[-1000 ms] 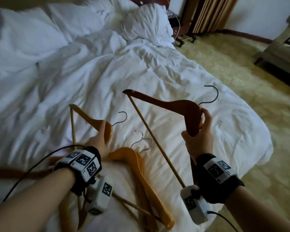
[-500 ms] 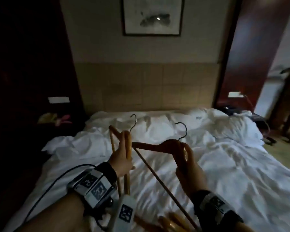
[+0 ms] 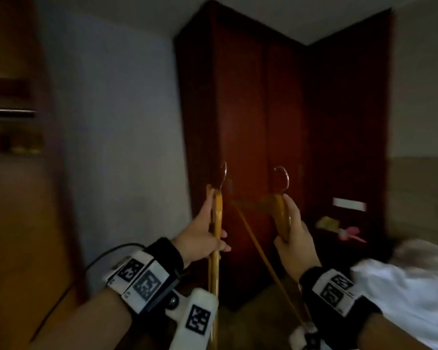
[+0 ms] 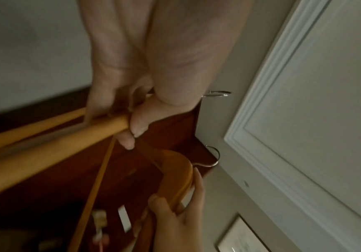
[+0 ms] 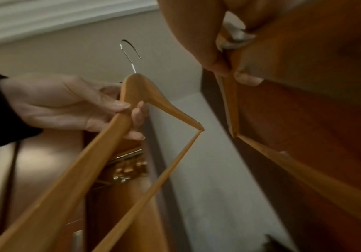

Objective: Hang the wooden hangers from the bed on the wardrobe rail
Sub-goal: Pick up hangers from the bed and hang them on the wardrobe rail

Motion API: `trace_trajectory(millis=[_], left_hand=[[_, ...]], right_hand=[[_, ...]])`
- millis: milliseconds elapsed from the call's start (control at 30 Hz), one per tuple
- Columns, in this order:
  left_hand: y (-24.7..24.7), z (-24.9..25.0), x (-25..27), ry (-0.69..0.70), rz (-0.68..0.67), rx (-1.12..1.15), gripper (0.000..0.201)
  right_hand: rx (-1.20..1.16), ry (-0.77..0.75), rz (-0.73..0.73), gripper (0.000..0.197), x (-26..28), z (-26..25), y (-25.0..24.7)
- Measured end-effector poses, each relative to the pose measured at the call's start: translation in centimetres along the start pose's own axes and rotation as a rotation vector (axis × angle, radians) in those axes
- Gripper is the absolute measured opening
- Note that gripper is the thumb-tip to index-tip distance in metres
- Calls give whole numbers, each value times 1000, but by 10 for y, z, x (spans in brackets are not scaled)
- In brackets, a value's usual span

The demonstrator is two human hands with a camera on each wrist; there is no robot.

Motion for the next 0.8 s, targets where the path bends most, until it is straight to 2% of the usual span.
trace_trajectory(millis=[100,200,400,567,667,800], left_hand=[[-111,-26,44,-49,198,-13,111],[-200,-51,90,-110,349,-56,110],[-344,-95,155,-194,531,-120,110],[-460,-117,150,-246,669,-186,112],[-521,-128,139,-198,738,-175,102],[-596,-149,129,-194,765,-188,94]], right_hand=[[-78,-156,-134,88,-6,-84,100],[-135,-298,-260,88,-4,-158,190],[-210,-436,-437,83,-10,-280,349],[-252,-528,-470,83,-48,-351,451],[-243,-547,-435,83,-89,-390,499],[-279,-529,-391,82,-140,-437,555]])
Point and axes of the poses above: each hand's wrist, its own x-axis away from the middle knuckle, its own y-axis out of the palm, z = x × y, the point moved 3 cm from there along -x, towards the middle knuckle, and after that the axes turned 3 degrees about y, right-handed, at the moved point
